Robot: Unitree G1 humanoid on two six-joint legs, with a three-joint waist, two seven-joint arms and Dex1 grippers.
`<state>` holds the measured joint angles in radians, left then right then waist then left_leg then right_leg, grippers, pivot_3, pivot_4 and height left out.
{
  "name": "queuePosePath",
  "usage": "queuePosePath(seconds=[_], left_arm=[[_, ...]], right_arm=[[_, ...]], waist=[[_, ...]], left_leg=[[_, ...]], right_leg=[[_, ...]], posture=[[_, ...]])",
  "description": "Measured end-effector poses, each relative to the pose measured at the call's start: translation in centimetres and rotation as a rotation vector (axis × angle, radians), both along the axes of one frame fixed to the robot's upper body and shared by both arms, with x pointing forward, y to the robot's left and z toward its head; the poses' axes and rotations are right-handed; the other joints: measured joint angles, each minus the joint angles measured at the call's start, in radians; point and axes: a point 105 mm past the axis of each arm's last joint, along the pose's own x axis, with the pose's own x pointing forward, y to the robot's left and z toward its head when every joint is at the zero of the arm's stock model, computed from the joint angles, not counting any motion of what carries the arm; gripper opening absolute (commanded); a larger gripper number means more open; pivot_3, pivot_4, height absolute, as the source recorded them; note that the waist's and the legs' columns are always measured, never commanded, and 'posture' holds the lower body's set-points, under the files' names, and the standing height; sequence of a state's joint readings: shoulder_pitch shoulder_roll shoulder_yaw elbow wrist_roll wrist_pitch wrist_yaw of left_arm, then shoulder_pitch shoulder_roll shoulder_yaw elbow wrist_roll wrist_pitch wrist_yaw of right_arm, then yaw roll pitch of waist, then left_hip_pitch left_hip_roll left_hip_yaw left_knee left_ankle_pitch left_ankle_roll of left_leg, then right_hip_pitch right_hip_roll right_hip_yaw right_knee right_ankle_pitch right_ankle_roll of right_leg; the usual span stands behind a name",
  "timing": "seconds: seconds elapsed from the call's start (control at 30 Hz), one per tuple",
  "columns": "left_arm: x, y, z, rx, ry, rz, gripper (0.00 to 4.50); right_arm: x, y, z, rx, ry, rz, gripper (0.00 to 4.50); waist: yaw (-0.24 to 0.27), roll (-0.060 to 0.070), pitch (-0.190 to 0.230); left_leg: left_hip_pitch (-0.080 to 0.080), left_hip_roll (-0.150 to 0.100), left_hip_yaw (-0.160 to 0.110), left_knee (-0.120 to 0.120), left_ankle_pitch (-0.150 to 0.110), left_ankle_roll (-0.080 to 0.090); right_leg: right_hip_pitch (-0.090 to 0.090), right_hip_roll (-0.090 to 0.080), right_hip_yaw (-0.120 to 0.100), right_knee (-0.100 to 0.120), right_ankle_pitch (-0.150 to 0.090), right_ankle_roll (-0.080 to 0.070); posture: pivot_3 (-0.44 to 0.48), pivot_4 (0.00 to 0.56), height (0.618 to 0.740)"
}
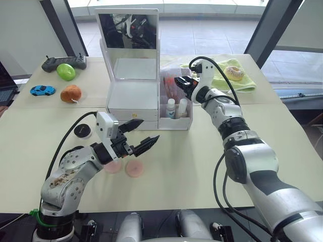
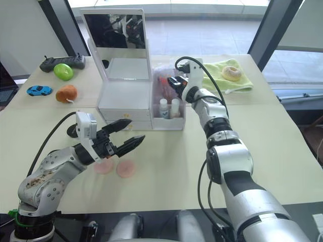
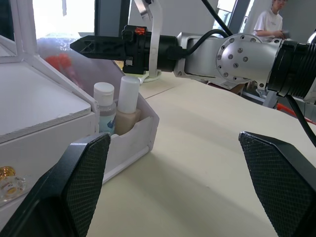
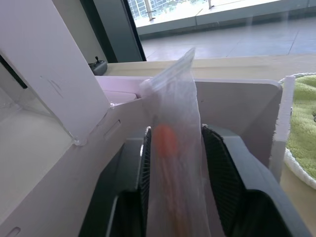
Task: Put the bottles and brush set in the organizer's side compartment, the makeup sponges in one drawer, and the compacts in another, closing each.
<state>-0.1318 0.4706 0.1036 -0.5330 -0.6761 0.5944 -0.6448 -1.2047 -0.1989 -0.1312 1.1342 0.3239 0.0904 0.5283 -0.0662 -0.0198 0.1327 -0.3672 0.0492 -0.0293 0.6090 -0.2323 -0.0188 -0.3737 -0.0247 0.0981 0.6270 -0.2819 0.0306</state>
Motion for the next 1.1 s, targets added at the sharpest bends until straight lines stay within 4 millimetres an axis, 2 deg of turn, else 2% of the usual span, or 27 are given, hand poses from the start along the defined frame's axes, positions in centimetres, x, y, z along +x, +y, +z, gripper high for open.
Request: queuePosePath(seconds=[0.17, 0.2, 0.33, 0.43, 0.53, 0.57, 0.67, 0.77, 0.9, 1.0, 1.1], left_arm=[[0.0, -0.2, 0.2, -0.008, 0.001, -0.008, 4.5], [0.0, -0.3, 0.2, -0.007, 0.006, -0.009, 4.5], [0.1, -0.4, 0.2, -0.007, 0.011, -0.006, 4.5], [0.1, -0.2, 0.2, 0.017, 0.008, -0.008, 4.5], [0.0, 1.1, 0.2, 0.072, 0.008, -0.009, 4.5], [0.1, 1.8, 0.1, 0.094, 0.012, -0.007, 4.5], [0.7, 5.8, -0.4, 0.173, 0.055, 0.051, 4.5], [0.9, 10.1, -1.3, 0.265, 0.108, 0.118, 4.5], [1.1, 15.0, -2.2, 0.314, 0.15, 0.221, 4.5], [0.9, 20.1, -2.8, 0.369, 0.183, 0.355, 4.5], [0.6, 23.8, -3.0, 0.399, 0.201, 0.457, 4.5]], right_arm=[[-0.1, 0.1, 1.3, 0.024, -0.039, 0.02, 4.28], [-0.2, 0.1, 1.8, 0.028, -0.054, 0.026, 4.46], [-0.7, -0.2, 4.6, 0.033, -0.129, 0.049, 4.46], [-2.4, -1.8, 7.1, 0.028, -0.219, 0.072, 4.46], [-5.0, -4.1, 6.5, -0.001, -0.219, 0.088, 4.46], [-6.2, -4.8, 6.1, -0.022, -0.209, 0.097, 4.46], [-10.5, -7.0, 4.7, -0.095, -0.158, 0.156, 4.46], [-15.4, -9.6, 4.3, -0.171, -0.103, 0.216, 4.46], [-20.4, -12.3, 3.7, -0.236, -0.032, 0.262, 4.46], [-23.2, -14.9, 0.9, -0.289, 0.093, 0.235, 4.46], [-25.5, -17.5, -2.2, -0.317, 0.221, 0.189, 4.46]], waist=[[-0.001, 0.0, 0.0], [-0.001, 0.0, 0.0], [0.0, 0.0, 0.0], [0.009, 0.0, 0.0], [0.016, 0.0, 0.0], [0.019, 0.0, 0.0], [0.021, 0.002, 0.001], [0.02, 0.003, 0.002], [0.021, 0.0, 0.002], [0.024, -0.006, 0.002], [0.026, -0.007, 0.003]], left_leg=[[0.0, 0.0, 0.0, 0.0, 0.0, 0.0], [0.0, 0.0, 0.0, 0.0, 0.0, 0.0], [0.0, 0.0, -0.001, 0.0, 0.0, 0.0], [0.0, 0.0, -0.002, 0.0, 0.0, 0.0], [0.0, 0.0, -0.001, 0.0, 0.0, 0.0], [0.0, 0.0, -0.001, 0.0, 0.0, 0.0], [0.0, 0.0, -0.001, 0.0, 0.0, 0.0], [0.001, 0.0, 0.001, -0.001, 0.0, 0.0], [0.001, 0.001, 0.001, -0.003, 0.0, 0.0], [0.004, 0.001, 0.002, -0.003, 0.0, 0.0], [0.004, 0.001, 0.003, -0.003, 0.0, 0.0]], right_leg=[[0.0, 0.0, 0.0, 0.0, 0.0, 0.0], [0.0, 0.0, 0.0, 0.0, 0.0, 0.0], [0.0, 0.0, 0.0, 0.0, 0.0, 0.0], [0.001, 0.0, -0.001, -0.001, 0.0, 0.0], [0.001, 0.0, -0.001, -0.001, 0.0, 0.0], [0.001, 0.0, -0.001, -0.001, 0.0, 0.0], [-0.001, 0.0, -0.001, -0.001, -0.001, 0.0], [0.0, 0.0, 0.0, -0.002, -0.006, 0.005], [0.001, 0.0, 0.0, -0.002, -0.011, -0.001], [0.001, -0.001, 0.0, -0.002, -0.012, -0.002], [0.0, -0.003, 0.0, -0.003, -0.012, -0.002]], posture=[[0.0, 0.15, 0.74], [0.0, 0.15, 0.74], [0.0, 0.15, 0.74], [0.0, 0.15, 0.74], [0.0, 0.15, 0.74], [0.0, 0.15, 0.74], [0.0, 0.15, 0.74], [0.0, 0.15, 0.74], [0.0, 0.15, 0.74], [0.0, 0.15, 0.74], [0.0, 0.15, 0.74]])
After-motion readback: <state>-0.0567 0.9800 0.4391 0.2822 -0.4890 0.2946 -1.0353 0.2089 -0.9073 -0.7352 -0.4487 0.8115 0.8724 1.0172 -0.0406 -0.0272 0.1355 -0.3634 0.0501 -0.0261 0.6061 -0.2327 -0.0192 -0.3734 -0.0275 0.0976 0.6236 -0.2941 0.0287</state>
